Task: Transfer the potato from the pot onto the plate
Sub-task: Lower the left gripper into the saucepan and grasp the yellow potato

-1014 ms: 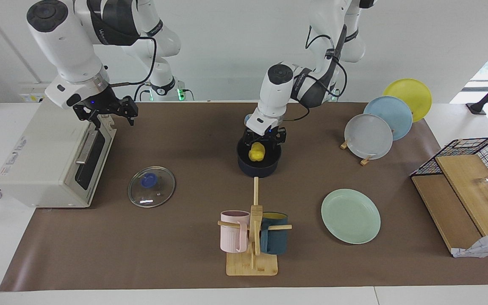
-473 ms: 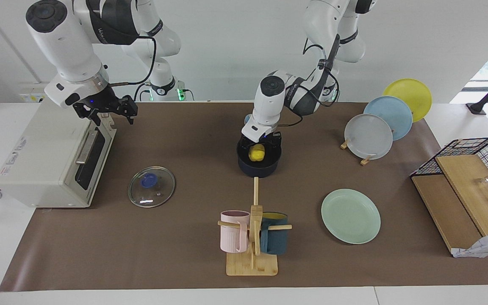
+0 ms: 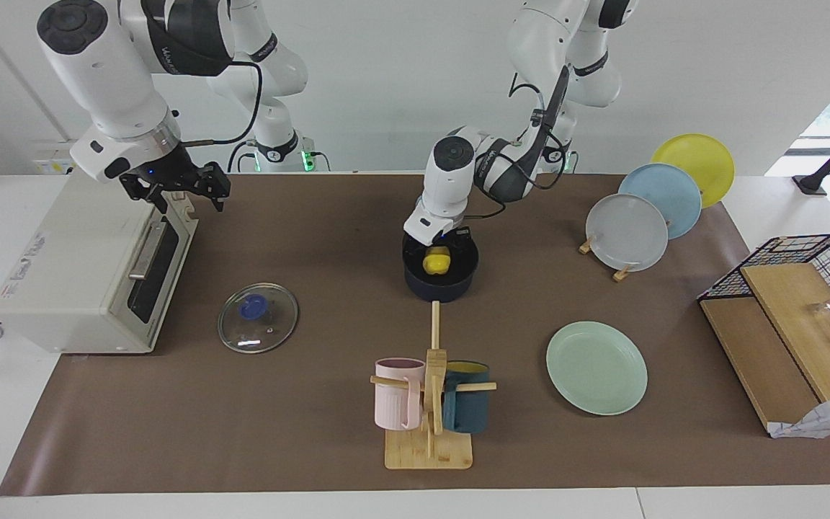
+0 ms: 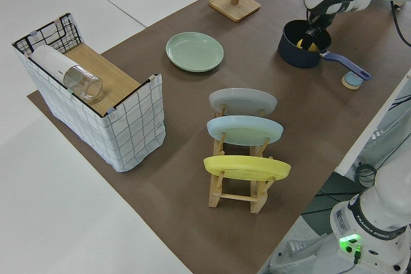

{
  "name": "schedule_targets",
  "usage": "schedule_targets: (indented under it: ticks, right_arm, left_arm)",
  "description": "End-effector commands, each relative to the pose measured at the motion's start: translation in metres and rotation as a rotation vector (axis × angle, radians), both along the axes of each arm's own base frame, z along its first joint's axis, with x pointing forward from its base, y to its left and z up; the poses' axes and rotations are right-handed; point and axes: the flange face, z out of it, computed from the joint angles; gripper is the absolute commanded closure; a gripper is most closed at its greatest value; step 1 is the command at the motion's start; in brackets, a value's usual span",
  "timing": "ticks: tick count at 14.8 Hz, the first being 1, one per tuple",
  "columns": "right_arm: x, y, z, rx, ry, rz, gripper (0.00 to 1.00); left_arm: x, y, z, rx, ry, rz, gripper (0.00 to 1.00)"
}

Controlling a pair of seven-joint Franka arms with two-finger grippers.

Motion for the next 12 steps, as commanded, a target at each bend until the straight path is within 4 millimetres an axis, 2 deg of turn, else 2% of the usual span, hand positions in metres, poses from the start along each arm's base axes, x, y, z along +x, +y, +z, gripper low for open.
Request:
schedule_targets:
  ticks: [1,2,4,6,7,9,12]
  right_arm:
    - [-0.001,-0.002,-0.005,-0.003,0.027,-0.029,0.00]
    - [0.000,-0.002,-0.004,-0.008,0.019,-0.029,0.00]
    - [0.005,-0.006,-0.009,-0.011,0.025,-0.031,0.00]
    - [0.006,-0.009,-0.010,-0.009,0.030,-0.038,0.00]
    - [0.006,-0.007,-0.009,-0.009,0.028,-0.035,0.00]
    - [0.003,-0.007,-0.003,-0.006,0.016,-0.038,0.00]
    - [0.000,-0.009,-0.005,-0.005,0.025,-0.044,0.00]
  left_arm:
    - [-0.010,0.004,-0.011,0.000,0.005,0.016,0.06]
    - [-0.011,0.005,-0.011,0.000,0.005,0.016,0.22]
    - [-0.009,0.007,-0.011,0.001,0.006,0.018,0.63]
    - [-0.005,0.009,-0.011,0.000,0.006,0.022,0.94]
    - [-0.005,0.010,-0.010,0.001,0.008,0.025,1.00]
    - [-0.003,0.011,-0.009,0.001,0.008,0.029,1.00]
    - [0.002,0.015,-0.002,-0.015,0.016,0.061,1.00]
